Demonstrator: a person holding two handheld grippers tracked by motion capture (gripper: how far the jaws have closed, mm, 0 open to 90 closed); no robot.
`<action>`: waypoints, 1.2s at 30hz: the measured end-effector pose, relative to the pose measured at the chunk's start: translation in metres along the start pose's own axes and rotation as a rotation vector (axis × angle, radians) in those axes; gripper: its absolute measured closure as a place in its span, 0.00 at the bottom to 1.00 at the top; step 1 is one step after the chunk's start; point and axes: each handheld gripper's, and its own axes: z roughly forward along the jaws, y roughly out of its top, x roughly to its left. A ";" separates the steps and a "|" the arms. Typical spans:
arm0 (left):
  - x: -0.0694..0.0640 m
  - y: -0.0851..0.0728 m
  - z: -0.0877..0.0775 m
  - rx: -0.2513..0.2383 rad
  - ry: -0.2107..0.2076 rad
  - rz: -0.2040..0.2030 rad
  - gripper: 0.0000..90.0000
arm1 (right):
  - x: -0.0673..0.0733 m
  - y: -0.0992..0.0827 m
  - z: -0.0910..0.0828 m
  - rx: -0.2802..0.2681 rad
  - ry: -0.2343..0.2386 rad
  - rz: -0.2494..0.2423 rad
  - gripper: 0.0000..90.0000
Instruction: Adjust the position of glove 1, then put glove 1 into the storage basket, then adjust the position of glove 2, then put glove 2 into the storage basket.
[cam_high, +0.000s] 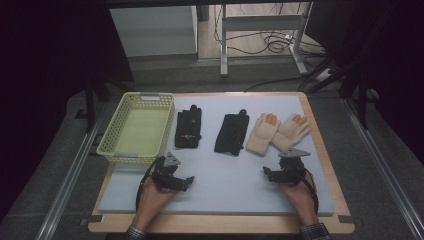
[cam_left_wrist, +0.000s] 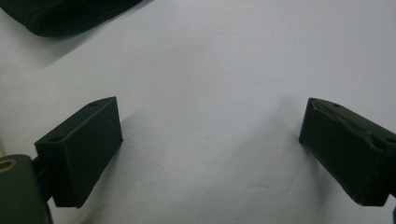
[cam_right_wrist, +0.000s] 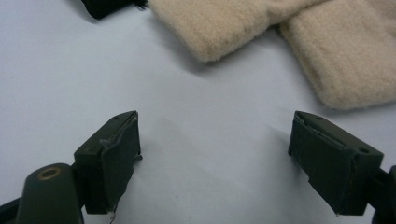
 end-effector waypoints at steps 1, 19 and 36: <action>0.000 0.000 0.000 0.000 -0.001 -0.001 0.06 | 0.000 0.000 0.000 0.000 -0.001 0.000 0.17; 0.000 0.000 0.000 -0.002 0.001 -0.002 0.06 | 0.000 0.000 -0.001 0.004 -0.009 0.017 0.14; 0.000 0.000 0.000 -0.003 0.001 -0.002 0.06 | 0.008 0.013 0.000 -0.002 0.055 0.010 0.16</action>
